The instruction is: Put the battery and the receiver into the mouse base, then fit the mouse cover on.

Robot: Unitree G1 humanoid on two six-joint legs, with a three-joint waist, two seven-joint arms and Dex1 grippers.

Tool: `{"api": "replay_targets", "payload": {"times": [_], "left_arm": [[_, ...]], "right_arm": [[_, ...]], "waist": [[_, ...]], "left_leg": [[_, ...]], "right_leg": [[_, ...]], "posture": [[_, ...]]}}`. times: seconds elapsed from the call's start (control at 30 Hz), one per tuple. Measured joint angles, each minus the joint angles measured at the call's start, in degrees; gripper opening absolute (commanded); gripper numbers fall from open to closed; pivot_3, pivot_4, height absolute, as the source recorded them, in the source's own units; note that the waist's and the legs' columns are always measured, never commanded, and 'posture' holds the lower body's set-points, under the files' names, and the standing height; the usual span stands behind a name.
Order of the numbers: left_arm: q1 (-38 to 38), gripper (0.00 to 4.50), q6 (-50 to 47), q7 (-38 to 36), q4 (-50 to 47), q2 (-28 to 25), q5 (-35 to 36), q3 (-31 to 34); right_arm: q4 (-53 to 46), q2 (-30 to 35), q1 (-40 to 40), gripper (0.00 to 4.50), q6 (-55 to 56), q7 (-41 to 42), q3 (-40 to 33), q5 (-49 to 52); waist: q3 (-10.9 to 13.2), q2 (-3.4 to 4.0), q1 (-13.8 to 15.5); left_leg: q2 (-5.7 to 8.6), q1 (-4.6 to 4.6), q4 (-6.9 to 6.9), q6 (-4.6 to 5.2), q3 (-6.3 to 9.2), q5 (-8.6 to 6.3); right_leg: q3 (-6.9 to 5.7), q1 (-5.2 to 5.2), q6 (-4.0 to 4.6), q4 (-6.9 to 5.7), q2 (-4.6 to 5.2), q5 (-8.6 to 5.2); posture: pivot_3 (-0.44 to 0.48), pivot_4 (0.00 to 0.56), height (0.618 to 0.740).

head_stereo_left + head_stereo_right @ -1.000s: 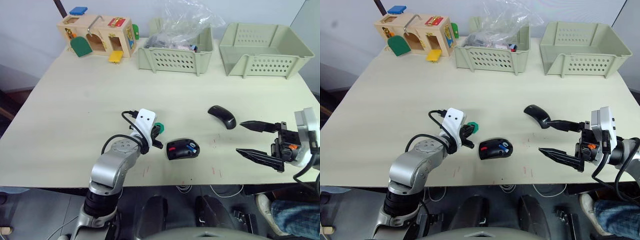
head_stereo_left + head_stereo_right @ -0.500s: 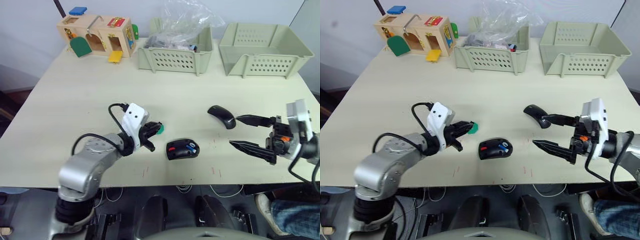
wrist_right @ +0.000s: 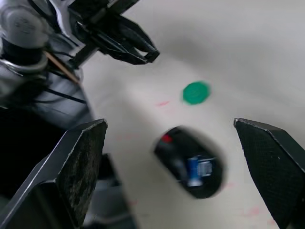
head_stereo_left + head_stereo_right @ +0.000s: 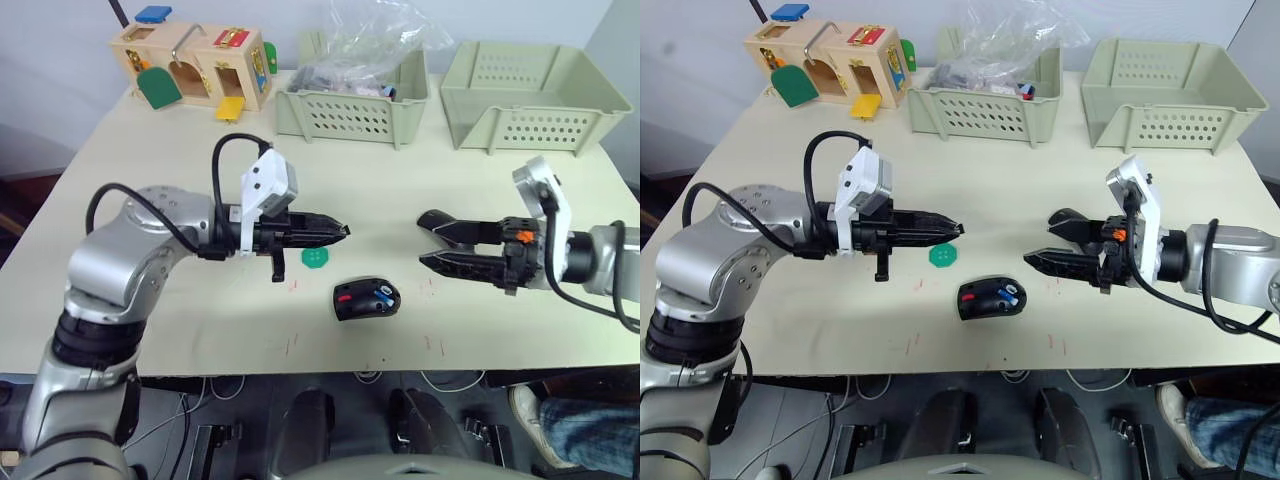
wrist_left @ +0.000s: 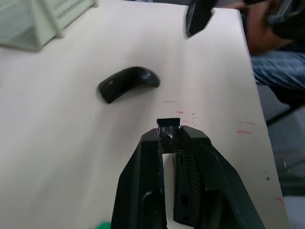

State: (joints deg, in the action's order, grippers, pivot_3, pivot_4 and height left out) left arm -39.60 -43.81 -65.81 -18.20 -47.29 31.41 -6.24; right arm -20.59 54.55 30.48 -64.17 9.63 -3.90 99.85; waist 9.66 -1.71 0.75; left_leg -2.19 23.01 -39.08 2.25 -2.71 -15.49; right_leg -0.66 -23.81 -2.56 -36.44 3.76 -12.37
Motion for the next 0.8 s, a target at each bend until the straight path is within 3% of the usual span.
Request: {"api": "replay_targets", "payload": {"times": [0.13, 0.23, 0.27, 0.33, 0.47, 0.57, 0.77, 0.8], "left_arm": [[-4.7, 0.18, 4.5, -3.7, 4.0, 1.2, -2.4, -3.6], [-5.9, 0.15, 7.4, -5.7, 6.6, 2.0, -4.3, -5.7], [-6.2, 0.15, 8.2, -6.2, 7.2, 2.1, -4.7, -5.9], [-8.4, 0.15, 12.1, -8.2, 9.9, 3.0, -6.9, -6.9], [-9.0, 0.15, 15.1, -10.0, 10.7, 3.8, -8.6, -7.4], [-9.0, 0.15, 15.5, -10.4, 10.5, 3.9, -8.8, -7.4], [-9.0, 0.15, 15.5, -10.3, 10.0, 3.9, -9.4, -7.4], [-9.0, 0.15, 15.5, -10.3, 10.0, 4.0, -9.4, -7.4]], "right_arm": [[5.2, -1.0, 5.8, 4.50, 1.4, -10.4, 5.1, 10.4], [7.6, -3.5, 6.8, 3.68, 0.7, -12.3, 7.3, 11.3], [8.4, -4.2, 7.1, 3.21, 0.4, -12.6, 7.4, 11.3], [11.2, -8.5, 9.2, 3.21, -0.7, -13.8, 7.7, 11.3], [14.0, -11.6, 10.8, 3.21, -3.3, -15.1, 7.8, 11.7], [15.6, -13.7, 11.1, 2.46, -4.4, -16.8, 7.8, 11.7], [19.3, -18.2, 13.2, 2.46, -6.5, -19.9, 7.8, 11.7], [19.7, -18.9, 13.6, 2.18, -6.9, -20.0, 7.6, 11.7]], "waist": [[0.0, 0.01, -0.1], [0.0, 0.01, -0.1], [0.0, 0.00, -0.1], [0.0, 0.00, -0.1], [0.0, 0.01, 0.0], [0.0, 0.01, 0.0], [0.0, 0.03, -0.1], [0.0, 0.03, -0.1]], "left_leg": [[-0.03, 0.00, 0.01, 0.00, -0.01, 0.00], [-0.06, 0.18, 0.01, 0.01, -0.01, 0.00], [-0.06, 0.35, -0.03, 0.01, 0.00, 0.00], [-0.04, 0.93, -0.26, 0.01, -0.01, 0.02], [-0.05, 0.94, -0.25, 0.02, -0.02, 0.01], [-0.05, 0.94, -0.25, 0.02, -0.01, 0.01], [-0.05, 0.92, -0.25, 0.02, 0.00, 0.01], [-0.05, 0.92, -0.25, 0.02, 0.00, 0.01]], "right_leg": [[-0.02, -0.01, 0.00, -0.01, -0.05, 0.00], [-0.04, -0.19, -0.23, -0.02, -0.08, 0.13], [-0.03, -0.37, -0.24, -0.07, -0.08, 0.14], [0.06, -1.02, -0.32, -0.33, -0.07, 0.21], [0.05, -1.01, -0.32, -0.30, -0.07, 0.21], [0.04, -1.02, -0.32, -0.31, -0.07, 0.21], [0.05, -1.02, -0.32, -0.36, -0.07, 0.21], [0.05, -1.02, -0.32, -0.36, -0.07, 0.21]], "posture": [[0.000, 0.150, 0.740], [0.000, 0.150, 0.740], [0.000, 0.150, 0.740], [0.000, 0.150, 0.740], [0.000, 0.150, 0.740], [0.000, 0.150, 0.740], [0.000, 0.150, 0.740], [0.000, 0.150, 0.740]]}}
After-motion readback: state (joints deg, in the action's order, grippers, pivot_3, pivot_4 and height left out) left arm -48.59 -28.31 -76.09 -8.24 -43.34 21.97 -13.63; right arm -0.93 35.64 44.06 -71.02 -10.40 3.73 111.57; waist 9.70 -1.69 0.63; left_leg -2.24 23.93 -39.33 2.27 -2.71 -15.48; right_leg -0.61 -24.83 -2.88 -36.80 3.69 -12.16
